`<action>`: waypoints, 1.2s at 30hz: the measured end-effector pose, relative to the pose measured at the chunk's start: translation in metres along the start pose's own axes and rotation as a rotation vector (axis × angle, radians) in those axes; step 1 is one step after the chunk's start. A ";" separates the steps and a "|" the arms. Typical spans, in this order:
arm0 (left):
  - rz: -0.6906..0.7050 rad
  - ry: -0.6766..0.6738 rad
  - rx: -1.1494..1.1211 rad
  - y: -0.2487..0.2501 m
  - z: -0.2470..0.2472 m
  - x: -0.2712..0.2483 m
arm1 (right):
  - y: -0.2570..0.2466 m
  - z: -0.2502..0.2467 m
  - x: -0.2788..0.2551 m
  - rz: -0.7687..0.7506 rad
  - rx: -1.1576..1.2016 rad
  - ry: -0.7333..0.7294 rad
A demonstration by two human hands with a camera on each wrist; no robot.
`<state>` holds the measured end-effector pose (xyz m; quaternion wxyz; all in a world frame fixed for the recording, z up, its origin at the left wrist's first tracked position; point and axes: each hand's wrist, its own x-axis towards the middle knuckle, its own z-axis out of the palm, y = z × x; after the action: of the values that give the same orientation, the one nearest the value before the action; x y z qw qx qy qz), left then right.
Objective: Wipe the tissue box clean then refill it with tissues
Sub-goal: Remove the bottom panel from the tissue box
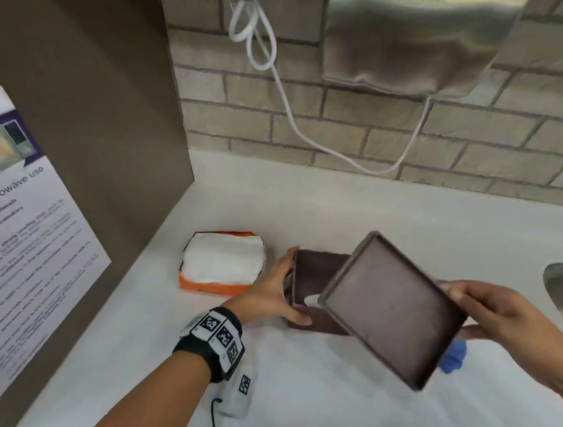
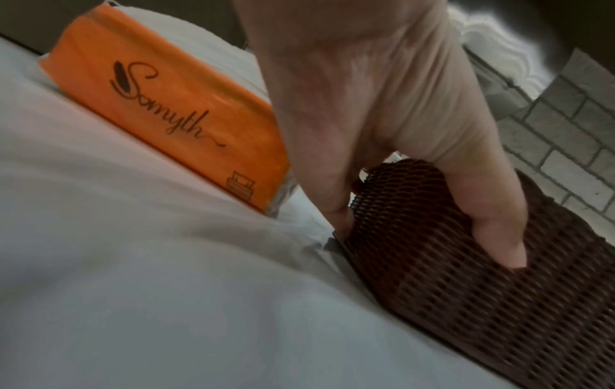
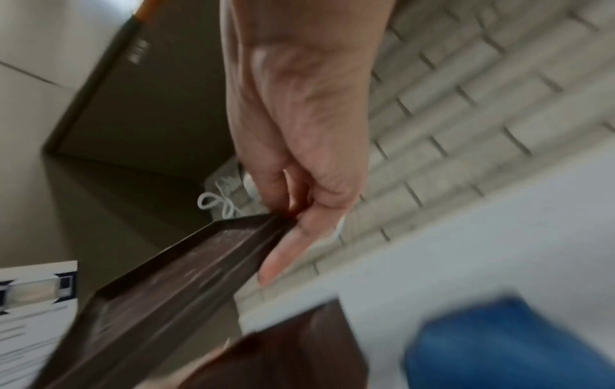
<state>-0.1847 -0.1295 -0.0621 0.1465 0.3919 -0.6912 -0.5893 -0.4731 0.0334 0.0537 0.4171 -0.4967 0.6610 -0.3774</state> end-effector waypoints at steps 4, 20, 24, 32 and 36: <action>-0.028 -0.010 0.045 0.003 -0.001 0.005 | 0.043 0.039 -0.007 0.240 -0.085 -0.267; -0.010 -0.017 0.092 0.005 -0.003 0.011 | 0.077 0.089 0.041 -0.093 -0.596 -0.404; -0.044 -0.008 0.140 0.006 -0.003 0.011 | 0.076 0.091 0.041 -0.188 -0.666 -0.385; -0.026 0.018 0.076 0.011 -0.002 -0.013 | 0.071 0.086 0.029 -0.177 -0.727 -0.263; 0.039 0.050 -0.078 0.020 -0.004 -0.052 | 0.040 0.087 0.021 -0.238 -0.588 -0.175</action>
<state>-0.1556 -0.0952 -0.0293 0.1903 0.3870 -0.6712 -0.6029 -0.4101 0.0143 -0.0186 0.2640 -0.7003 0.6405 -0.1721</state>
